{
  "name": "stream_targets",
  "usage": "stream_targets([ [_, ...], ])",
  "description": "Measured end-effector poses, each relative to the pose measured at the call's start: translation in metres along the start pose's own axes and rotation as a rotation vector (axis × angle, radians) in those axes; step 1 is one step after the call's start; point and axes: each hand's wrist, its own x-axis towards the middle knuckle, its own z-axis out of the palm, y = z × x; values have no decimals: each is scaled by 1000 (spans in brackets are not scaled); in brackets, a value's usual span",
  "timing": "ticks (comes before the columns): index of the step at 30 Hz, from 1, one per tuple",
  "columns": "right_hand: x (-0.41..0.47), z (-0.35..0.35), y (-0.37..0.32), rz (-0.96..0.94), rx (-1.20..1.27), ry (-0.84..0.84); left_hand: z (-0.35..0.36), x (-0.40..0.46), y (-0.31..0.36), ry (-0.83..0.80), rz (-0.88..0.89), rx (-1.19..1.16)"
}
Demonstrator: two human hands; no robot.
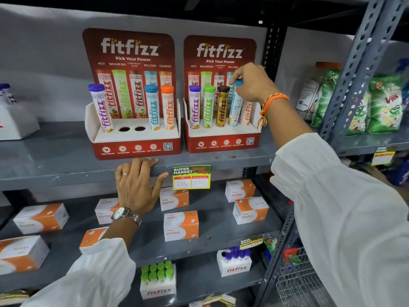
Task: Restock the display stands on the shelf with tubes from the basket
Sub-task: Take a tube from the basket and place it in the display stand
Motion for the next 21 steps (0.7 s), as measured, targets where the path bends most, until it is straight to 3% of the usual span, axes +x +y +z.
stream_targets([
  [8,6,-1,-2,-5,47,52,3,-1,-3,0,-1,1],
  [21,4,-5,-7,-51,2,-186,3,-2,-5,1,20,2],
])
